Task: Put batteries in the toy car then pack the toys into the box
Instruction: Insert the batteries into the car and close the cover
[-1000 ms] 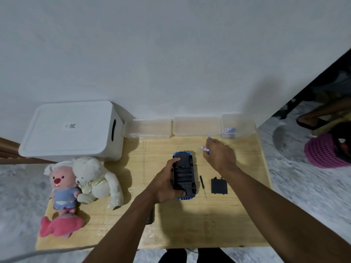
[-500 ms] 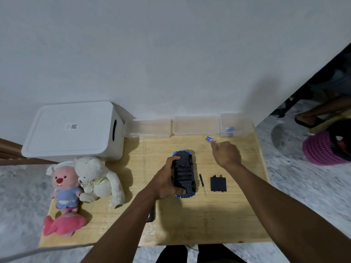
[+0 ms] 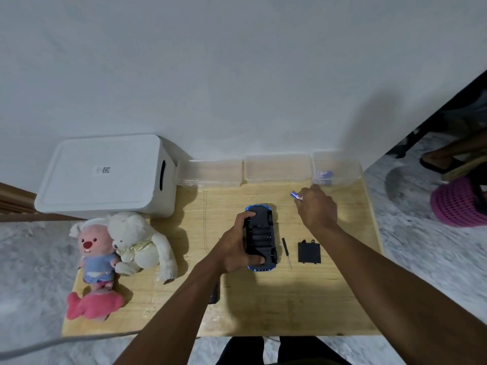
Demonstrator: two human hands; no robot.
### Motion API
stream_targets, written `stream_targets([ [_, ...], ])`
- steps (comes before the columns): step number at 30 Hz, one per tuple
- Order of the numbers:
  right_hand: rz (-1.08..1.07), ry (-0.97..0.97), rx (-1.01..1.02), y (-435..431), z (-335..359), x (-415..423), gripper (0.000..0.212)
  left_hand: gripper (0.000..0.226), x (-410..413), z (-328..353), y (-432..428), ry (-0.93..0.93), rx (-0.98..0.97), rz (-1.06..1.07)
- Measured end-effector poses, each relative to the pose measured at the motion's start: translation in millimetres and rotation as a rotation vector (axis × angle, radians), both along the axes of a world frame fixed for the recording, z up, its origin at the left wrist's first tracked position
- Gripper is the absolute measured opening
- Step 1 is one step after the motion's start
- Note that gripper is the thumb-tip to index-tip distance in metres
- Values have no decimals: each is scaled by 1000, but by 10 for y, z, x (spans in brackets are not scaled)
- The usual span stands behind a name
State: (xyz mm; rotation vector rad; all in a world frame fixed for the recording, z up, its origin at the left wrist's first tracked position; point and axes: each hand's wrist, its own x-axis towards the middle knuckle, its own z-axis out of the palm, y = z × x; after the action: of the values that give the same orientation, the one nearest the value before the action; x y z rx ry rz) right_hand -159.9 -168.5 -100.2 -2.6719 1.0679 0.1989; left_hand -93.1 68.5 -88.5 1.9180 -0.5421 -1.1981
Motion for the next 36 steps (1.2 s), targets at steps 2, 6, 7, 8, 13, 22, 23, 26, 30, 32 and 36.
stream_targets([
  [2, -4, -50, 71, 23, -18, -40, 21, 106, -9, 9, 12, -3, -19, 8],
  [6, -44, -151, 198, 113, 61, -180, 15, 111, -14, -21, 87, -7, -49, 5],
  [7, -71, -202, 259, 141, 91, -234, 15, 110, -14, 0, 85, -9, -56, 14],
  [8, -89, -252, 334, 168, 132, -284, 15, 108, -16, 40, 74, -13, -64, 22],
  [13, 18, -336, 692, 244, 567, -411, 13, 102, 22, 251, 56, -64, -112, 22],
  [22, 236, -335, 396, 467, 1093, -279, 18, 101, 62, 696, 9, -111, -170, -19],
  [23, 237, -339, 359, 499, 1128, -282, 18, 100, 55, 728, 14, -121, -175, -25],
  [26, 259, -340, 273, 619, 1198, -291, 15, 100, 29, 793, 39, -136, -190, -27],
  [30, 212, -352, 248, 741, 1218, -341, 13, 100, -13, 840, 99, -127, -215, -21],
  [32, 191, -364, 267, 796, 1212, -379, 13, 100, -33, 848, 133, -116, -220, -20],
  [36, 217, -360, 266, 899, 1211, -430, 19, 100, -75, 825, 212, -102, -249, 4],
])
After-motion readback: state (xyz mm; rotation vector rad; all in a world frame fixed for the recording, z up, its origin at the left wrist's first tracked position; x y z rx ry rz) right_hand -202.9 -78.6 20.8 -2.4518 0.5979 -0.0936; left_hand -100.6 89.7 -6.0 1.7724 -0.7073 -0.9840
